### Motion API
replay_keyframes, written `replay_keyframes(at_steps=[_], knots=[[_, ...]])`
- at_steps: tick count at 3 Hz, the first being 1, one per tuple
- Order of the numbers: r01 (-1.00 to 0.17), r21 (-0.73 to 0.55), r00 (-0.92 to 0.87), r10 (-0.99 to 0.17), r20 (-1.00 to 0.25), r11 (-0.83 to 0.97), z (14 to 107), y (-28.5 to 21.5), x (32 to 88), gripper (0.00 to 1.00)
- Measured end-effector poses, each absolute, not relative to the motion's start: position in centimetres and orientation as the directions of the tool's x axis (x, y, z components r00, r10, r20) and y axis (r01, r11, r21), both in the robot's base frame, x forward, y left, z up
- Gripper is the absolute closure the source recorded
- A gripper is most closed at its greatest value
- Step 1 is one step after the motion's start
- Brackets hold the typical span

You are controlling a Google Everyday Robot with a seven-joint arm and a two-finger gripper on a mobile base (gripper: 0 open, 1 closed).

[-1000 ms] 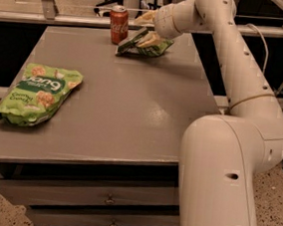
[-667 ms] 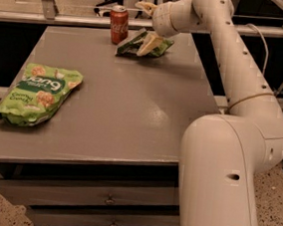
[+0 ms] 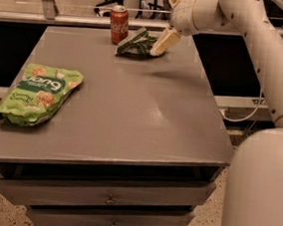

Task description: Move green jalapeno chip bag near coke can

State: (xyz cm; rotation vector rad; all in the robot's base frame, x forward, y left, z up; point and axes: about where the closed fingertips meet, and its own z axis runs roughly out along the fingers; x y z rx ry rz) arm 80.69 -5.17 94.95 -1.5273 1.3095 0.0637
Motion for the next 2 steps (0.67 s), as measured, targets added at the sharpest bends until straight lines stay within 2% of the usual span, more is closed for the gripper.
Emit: replay_keyframes(at_steps=[1,2], knots=[[-0.740,-0.599,0.273,-0.676,-0.684,0.307,94.84,-10.70,77.04,0.00],[-0.748,-0.597,0.281,-0.677,-0.681,0.290,94.19,-9.95,77.33,0.00]])
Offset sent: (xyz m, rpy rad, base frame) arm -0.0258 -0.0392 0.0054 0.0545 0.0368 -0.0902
